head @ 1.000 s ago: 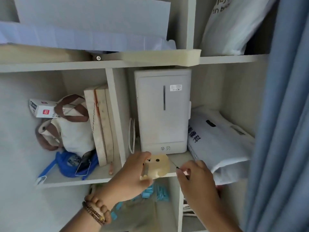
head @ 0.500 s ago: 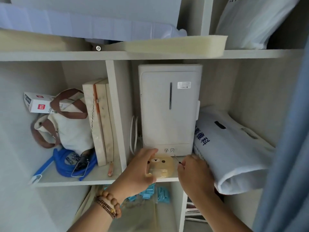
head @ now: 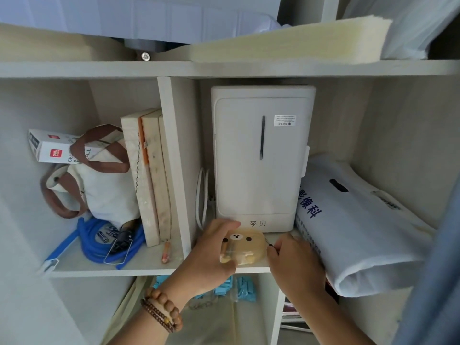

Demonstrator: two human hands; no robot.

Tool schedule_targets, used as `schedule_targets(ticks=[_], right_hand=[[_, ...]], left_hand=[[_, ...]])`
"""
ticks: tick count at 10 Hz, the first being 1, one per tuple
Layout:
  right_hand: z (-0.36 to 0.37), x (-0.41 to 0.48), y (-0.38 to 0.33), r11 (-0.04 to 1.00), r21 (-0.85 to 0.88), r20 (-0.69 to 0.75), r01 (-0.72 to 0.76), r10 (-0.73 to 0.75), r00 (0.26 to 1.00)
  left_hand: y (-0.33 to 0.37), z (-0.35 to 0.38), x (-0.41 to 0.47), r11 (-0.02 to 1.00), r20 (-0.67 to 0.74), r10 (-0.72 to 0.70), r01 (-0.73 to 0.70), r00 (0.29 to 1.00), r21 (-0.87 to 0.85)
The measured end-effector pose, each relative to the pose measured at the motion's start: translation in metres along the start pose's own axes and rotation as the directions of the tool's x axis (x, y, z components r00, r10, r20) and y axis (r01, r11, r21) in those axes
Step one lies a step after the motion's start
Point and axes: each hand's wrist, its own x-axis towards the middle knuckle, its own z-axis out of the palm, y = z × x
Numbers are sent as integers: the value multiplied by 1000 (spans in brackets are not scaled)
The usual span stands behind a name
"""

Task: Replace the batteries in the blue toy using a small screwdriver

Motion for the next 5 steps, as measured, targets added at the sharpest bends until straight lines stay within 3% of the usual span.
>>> schedule_targets(ticks=[5], right_hand=[[-9,-9,4,998,26,-76,59,-56,996]], left_hand=[[24,-16,-34,991,-175,125,-113,977,75]])
